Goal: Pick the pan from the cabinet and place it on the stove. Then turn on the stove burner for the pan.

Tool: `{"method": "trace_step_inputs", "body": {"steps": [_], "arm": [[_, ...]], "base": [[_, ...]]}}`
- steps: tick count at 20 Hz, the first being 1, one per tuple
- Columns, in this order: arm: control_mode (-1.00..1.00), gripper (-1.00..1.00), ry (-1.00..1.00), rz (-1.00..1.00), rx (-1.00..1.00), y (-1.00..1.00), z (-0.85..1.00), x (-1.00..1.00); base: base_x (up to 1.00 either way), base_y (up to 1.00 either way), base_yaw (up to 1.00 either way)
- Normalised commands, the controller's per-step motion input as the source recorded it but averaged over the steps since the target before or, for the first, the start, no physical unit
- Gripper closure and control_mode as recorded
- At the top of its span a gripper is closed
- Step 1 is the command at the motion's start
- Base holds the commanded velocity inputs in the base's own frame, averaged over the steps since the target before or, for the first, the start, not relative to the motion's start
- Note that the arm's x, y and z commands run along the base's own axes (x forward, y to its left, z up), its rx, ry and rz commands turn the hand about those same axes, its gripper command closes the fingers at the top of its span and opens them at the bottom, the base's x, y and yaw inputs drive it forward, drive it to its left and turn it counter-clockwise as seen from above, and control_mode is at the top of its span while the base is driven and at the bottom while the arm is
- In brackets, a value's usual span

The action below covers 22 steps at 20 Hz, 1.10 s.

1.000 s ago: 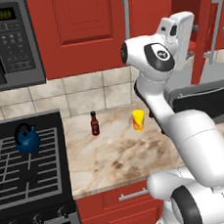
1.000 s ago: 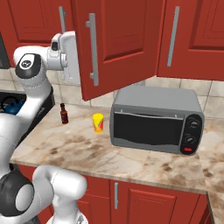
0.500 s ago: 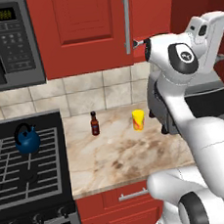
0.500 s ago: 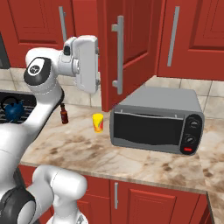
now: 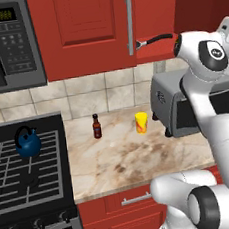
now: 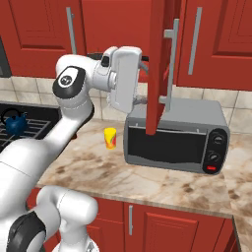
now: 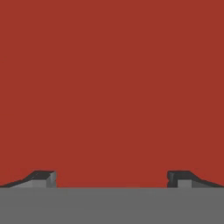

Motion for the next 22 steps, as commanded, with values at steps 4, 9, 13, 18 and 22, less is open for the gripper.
{"method": "trace_step_inputs", "body": {"steps": [4, 9, 13, 18, 22], "arm": [[-1.00, -1.00, 0.00, -0.02, 0.02, -0.34, -0.07, -0.15], [-1.00, -1.00, -0.03, -0.02, 0.00, -0.33, -0.01, -0.17], [-1.00, -1.00, -0.08, -0.03, 0.00, -0.10, 0.00, -0.19], [-1.00, -1.00, -0.23, 0.00, 0.00, 0.65, -0.03, -0.28], [-1.00, -1.00, -0.33, 0.00, 0.00, 1.00, -0.09, -0.26]], "base": [[0.00, 0.00, 0.00], [0.00, 0.00, 0.00], [0.00, 0.00, 0.00], [0.00, 0.00, 0.00], [0.00, 0.00, 0.00]]}}
